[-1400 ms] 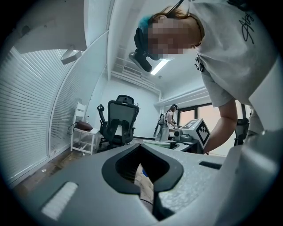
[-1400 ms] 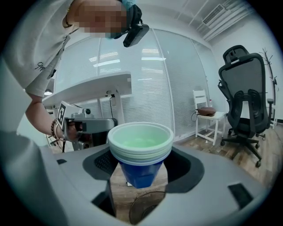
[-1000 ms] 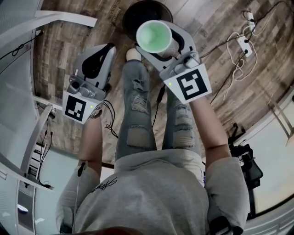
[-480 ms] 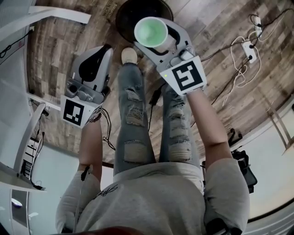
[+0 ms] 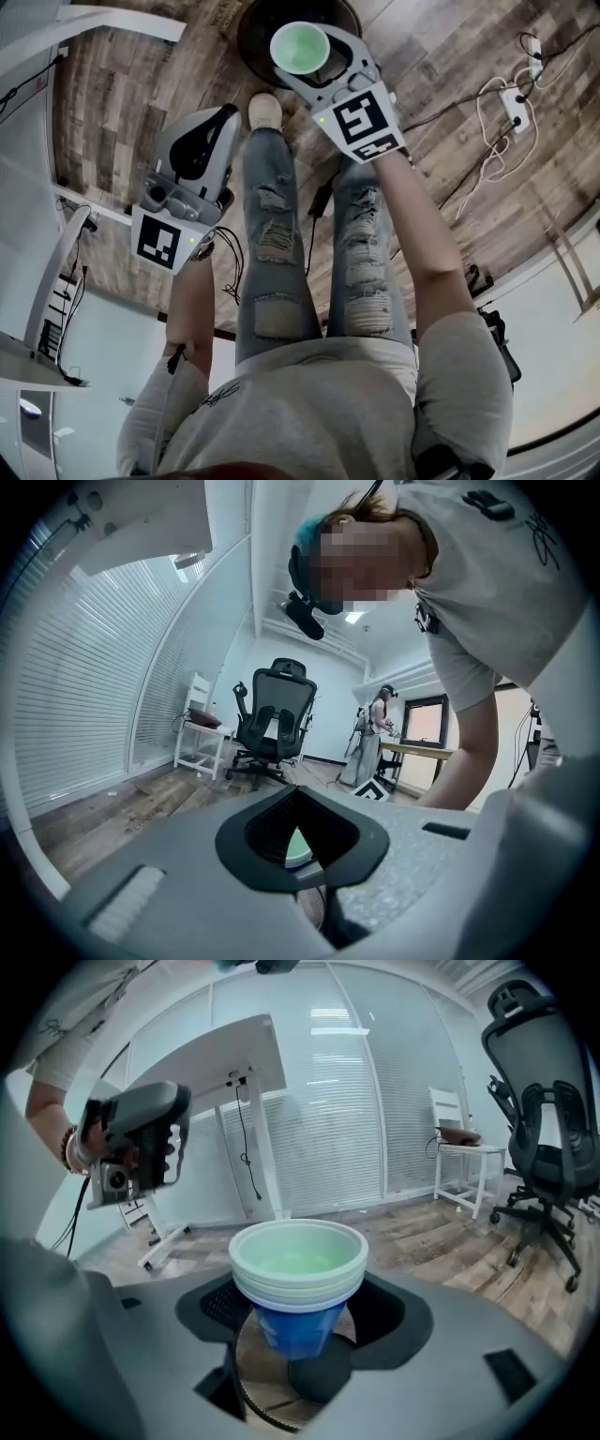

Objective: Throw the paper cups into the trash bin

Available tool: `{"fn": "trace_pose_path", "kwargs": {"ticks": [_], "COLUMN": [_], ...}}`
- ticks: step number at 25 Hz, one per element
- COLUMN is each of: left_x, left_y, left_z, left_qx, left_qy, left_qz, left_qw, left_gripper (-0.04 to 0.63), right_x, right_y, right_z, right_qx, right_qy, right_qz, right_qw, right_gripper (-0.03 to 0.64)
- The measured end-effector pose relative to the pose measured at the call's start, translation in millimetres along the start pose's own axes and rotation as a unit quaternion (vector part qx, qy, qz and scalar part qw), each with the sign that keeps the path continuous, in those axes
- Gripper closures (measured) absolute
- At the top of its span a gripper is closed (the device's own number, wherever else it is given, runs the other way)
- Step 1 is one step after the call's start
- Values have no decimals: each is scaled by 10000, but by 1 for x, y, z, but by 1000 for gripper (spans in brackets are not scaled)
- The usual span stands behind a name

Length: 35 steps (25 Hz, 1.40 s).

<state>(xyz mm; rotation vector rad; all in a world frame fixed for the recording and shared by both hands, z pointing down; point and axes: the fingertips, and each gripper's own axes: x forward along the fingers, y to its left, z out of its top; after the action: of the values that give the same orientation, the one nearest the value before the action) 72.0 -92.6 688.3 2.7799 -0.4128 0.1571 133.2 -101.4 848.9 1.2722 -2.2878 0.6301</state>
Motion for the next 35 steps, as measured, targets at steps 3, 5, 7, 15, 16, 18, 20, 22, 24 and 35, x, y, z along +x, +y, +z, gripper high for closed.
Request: {"fn": "trace_pose_path", "kwargs": {"ticks": [3,5,7,15,16,18,20,22,24,35], "left_x": [-3,-4,-6,-16,-18,-21,-23,-24,-25,-25], "left_y": [0,1,3,0,0,1,2,2,2,1], "left_z": [-4,-6,-7,-9,-10,-11,-14,-14,-14,-9], "left_qx": [-52,-86,-123,-231,-241,-260,-262,-266,-266,-201], "left_qy": [53,78,67,53,52,56,88,98,93,139], "left_qz": [46,81,121,219,228,241,250,265,269,182], "left_qw": [10000,9999,9998,9995,9994,9994,9993,9992,9992,9995], "left_gripper": [595,595,595,595,595,595,595,595,595,595], "right_x": [11,18,25,45,47,50,54,56,58,62], "right_y": [0,-2,-4,-8,-9,-10,-11,-13,-14,-17], "right_z": [-15,-23,-33,-69,-73,-79,-87,-94,-99,-111], "right_qx": [-105,-83,-68,219,205,191,202,212,254,547], "right_qy": [217,353,523,1174,1243,1341,1438,1553,1635,2011], "right_qz": [44,49,47,-22,-31,-49,-69,-86,-96,-131], "right_qw": [9997,9993,9986,9928,9920,9908,9894,9876,9862,9780], "right_gripper": [305,305,305,305,305,305,305,305,305,305]}}
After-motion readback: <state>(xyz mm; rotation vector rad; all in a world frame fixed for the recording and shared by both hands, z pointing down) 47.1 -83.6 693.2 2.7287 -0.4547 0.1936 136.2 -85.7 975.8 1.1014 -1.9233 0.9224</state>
